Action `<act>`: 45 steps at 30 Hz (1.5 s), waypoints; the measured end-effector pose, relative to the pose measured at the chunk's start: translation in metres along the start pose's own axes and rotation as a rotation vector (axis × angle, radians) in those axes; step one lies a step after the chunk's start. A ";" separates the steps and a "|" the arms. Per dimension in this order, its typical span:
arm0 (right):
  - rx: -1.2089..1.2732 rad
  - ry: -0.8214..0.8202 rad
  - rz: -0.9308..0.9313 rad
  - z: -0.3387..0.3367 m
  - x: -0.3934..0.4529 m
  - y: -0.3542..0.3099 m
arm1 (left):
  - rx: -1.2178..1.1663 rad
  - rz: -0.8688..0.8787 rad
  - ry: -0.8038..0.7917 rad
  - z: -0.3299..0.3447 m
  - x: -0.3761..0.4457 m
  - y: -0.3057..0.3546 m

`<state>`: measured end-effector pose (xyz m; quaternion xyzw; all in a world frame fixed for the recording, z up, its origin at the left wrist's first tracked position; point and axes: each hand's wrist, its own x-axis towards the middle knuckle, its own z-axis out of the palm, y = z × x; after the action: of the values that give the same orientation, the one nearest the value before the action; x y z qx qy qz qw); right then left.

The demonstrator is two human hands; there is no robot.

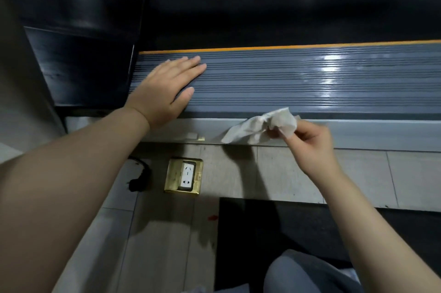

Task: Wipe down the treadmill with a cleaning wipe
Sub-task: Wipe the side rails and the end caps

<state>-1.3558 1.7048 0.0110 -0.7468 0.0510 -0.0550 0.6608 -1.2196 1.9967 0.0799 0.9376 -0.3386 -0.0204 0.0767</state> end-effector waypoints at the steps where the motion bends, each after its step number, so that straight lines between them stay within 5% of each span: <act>1: 0.001 0.003 0.064 0.001 -0.004 0.013 | -0.007 -0.001 0.006 0.000 0.000 -0.001; 5: -0.138 -0.009 0.319 0.009 -0.012 0.064 | -0.018 0.017 0.013 0.000 -0.001 -0.001; 9: -0.159 -0.161 0.177 0.050 0.002 0.031 | -0.066 0.011 0.018 0.000 0.001 -0.005; 13: -0.022 -0.144 0.141 0.089 0.006 0.020 | -0.267 -0.067 0.056 -0.003 0.002 -0.007; 18: -0.165 -0.189 0.420 0.121 -0.001 0.049 | -0.292 -0.105 0.108 -0.003 0.002 -0.010; 24: -0.102 -0.149 0.067 0.183 0.011 -0.021 | -0.105 0.058 -0.101 -0.008 0.004 -0.023; 31: -0.209 -0.245 0.492 0.202 0.005 0.027 | -0.083 0.086 -0.105 -0.012 0.004 -0.031; 36: -0.135 -0.329 0.197 0.230 0.005 -0.018 | -0.111 0.057 -0.079 -0.013 0.004 -0.031; 45: -0.005 -0.084 0.568 0.249 0.004 -0.004 | -0.102 0.027 0.024 -0.011 -0.001 -0.027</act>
<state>-1.3142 1.9489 -0.0149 -0.7057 0.2311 0.1634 0.6495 -1.2023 2.0191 0.0866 0.9279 -0.3490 -0.0254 0.1287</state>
